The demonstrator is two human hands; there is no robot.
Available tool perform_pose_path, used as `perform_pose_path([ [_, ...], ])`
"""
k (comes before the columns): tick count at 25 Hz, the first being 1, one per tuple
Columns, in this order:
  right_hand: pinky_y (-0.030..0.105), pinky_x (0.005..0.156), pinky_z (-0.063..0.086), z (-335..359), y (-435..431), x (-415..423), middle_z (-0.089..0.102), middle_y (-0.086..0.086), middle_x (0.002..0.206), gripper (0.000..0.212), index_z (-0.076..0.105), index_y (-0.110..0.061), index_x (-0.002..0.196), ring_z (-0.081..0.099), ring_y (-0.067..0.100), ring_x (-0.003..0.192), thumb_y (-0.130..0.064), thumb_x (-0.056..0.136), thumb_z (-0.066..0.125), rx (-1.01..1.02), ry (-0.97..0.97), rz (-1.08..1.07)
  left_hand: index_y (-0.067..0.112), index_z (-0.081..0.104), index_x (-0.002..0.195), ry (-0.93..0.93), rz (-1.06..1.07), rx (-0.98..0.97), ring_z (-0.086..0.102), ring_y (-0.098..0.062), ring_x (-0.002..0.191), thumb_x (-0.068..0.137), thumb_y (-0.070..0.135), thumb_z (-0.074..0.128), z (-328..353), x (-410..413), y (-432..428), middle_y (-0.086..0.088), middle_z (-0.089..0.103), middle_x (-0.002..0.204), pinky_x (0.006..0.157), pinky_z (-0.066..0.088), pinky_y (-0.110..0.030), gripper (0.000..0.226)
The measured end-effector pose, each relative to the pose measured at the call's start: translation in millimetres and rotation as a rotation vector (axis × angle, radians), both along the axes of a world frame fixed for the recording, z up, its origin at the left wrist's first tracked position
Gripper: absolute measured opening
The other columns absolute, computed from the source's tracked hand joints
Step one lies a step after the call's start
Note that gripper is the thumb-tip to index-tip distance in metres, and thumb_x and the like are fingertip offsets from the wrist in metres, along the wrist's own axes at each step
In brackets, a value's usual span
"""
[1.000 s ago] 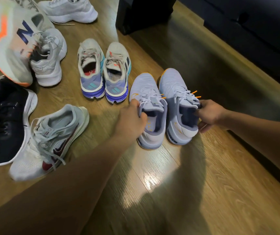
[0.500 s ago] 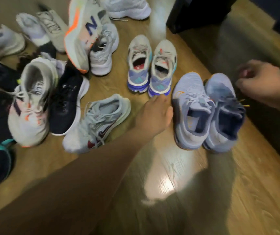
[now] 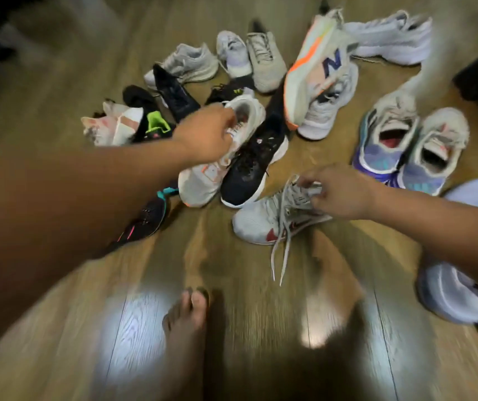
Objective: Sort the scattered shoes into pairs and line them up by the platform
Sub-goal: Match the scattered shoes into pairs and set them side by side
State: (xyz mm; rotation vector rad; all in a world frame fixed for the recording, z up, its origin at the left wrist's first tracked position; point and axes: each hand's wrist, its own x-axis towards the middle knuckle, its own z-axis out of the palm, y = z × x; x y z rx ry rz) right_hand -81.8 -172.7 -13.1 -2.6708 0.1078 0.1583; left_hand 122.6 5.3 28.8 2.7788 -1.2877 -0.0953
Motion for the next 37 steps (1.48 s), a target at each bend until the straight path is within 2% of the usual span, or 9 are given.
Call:
perform_pose_path([
  [3, 0.033, 0.086, 0.046, 2.4, 4.4, 12.5, 0.067, 0.017, 0.110, 0.028, 0.065, -0.006, 0.110, 0.060, 0.033, 0.101, -0.015, 0.084, 0.060, 0.000, 0.202, -0.145, 0.014, 0.052, 0.127, 0.090, 0.018, 0.220, 0.053, -0.038, 0.110, 0.084, 0.018, 0.059, 15.7, 30.5, 34.5, -0.020, 0.050, 0.121, 0.090, 0.046, -0.039, 0.044],
  [6, 0.037, 0.086, 0.051, -4.7, 13.6, 22.2, 0.066, 0.017, 0.111, 0.044, 0.054, -0.008, 0.125, 0.061, 0.032, 0.101, -0.020, 0.083, 0.064, 0.033, 0.359, -0.227, 0.019, 0.043, 0.139, 0.126, -0.074, 0.175, 0.050, -0.031, 0.121, 0.085, 0.012, 0.056, 0.2, 20.9, 47.7, -0.007, 0.029, 0.150, 0.092, 0.046, -0.036, 0.056],
  [10, 0.041, 0.054, 0.055, -17.5, 16.6, 22.7, 0.068, 0.022, 0.085, 0.041, 0.038, -0.013, 0.115, 0.067, 0.032, 0.062, -0.015, 0.086, 0.067, 0.416, 0.374, -0.575, 0.021, 0.030, 0.148, 0.179, -0.140, 0.186, 0.036, -0.025, 0.139, 0.089, 0.011, 0.054, -28.2, 8.9, 30.2, 0.003, 0.010, 0.162, 0.100, 0.043, -0.037, 0.065],
  [15, 0.028, 0.039, 0.046, -20.3, -5.3, 23.5, 0.062, 0.015, 0.056, 0.044, 0.038, -0.011, 0.116, 0.053, 0.022, 0.037, -0.005, 0.083, 0.066, 0.297, 0.544, -0.389, 0.017, 0.034, 0.135, 0.242, -0.044, 0.313, 0.052, -0.031, 0.119, 0.083, 0.015, 0.060, -36.9, -2.2, 5.0, -0.007, 0.040, 0.139, 0.086, 0.046, -0.040, 0.058],
  [23, 0.034, 0.069, 0.048, 3.7, -50.8, -6.6, 0.062, 0.012, 0.094, 0.010, 0.060, -0.009, 0.087, 0.060, 0.030, 0.087, -0.003, 0.081, 0.056, -0.125, 0.693, -0.047, 0.010, 0.062, 0.114, -0.041, -0.059, 0.488, 0.058, -0.031, 0.102, 0.089, 0.028, 0.059, -13.4, 8.0, -6.9, -0.008, 0.054, 0.105, 0.072, 0.047, -0.035, 0.031],
  [26, 0.030, 0.068, 0.048, -0.5, -71.6, -22.4, 0.063, 0.005, 0.083, 0.026, 0.063, -0.016, 0.080, 0.058, 0.019, 0.078, 0.005, 0.081, 0.048, 0.130, 0.681, -0.217, 0.013, 0.063, 0.111, 0.270, 0.007, 0.152, 0.061, -0.029, 0.096, 0.091, 0.034, 0.061, -1.8, 23.1, 1.6, -0.010, 0.059, 0.108, 0.075, 0.049, -0.036, 0.029],
  [30, 0.043, 0.087, 0.054, -3.7, -80.3, -39.0, 0.068, 0.018, 0.093, 0.041, 0.067, -0.006, 0.092, 0.066, 0.029, 0.090, 0.022, 0.075, 0.042, 0.515, 0.743, -0.396, 0.009, 0.051, 0.074, 0.792, 0.160, -0.244, 0.059, -0.021, 0.044, 0.092, 0.016, 0.060, -5.6, 6.9, 13.7, -0.013, 0.057, 0.056, 0.042, 0.048, -0.030, 0.021],
  [33, 0.040, 0.081, 0.057, -7.7, -75.3, -39.8, 0.065, 0.016, 0.094, 0.041, 0.068, -0.008, 0.091, 0.064, 0.026, 0.089, 0.021, 0.072, 0.046, 0.523, 0.770, -0.397, 0.011, 0.048, 0.068, 0.879, 0.192, -0.193, 0.049, -0.018, 0.035, 0.090, 0.007, 0.057, -7.4, 2.9, 17.9, -0.011, 0.047, 0.048, 0.040, 0.040, -0.025, 0.024],
  [37, 0.040, 0.076, 0.058, -8.4, -55.1, -24.2, 0.058, 0.010, 0.089, 0.036, 0.053, -0.023, 0.075, 0.063, 0.028, 0.087, 0.012, 0.079, 0.046, 0.220, 0.789, -0.221, 0.011, 0.058, 0.073, 1.147, 0.216, 0.114, 0.052, -0.018, 0.047, 0.091, 0.004, 0.057, -11.5, -8.1, 32.4, -0.014, 0.055, 0.062, 0.045, 0.044, -0.024, 0.019],
])
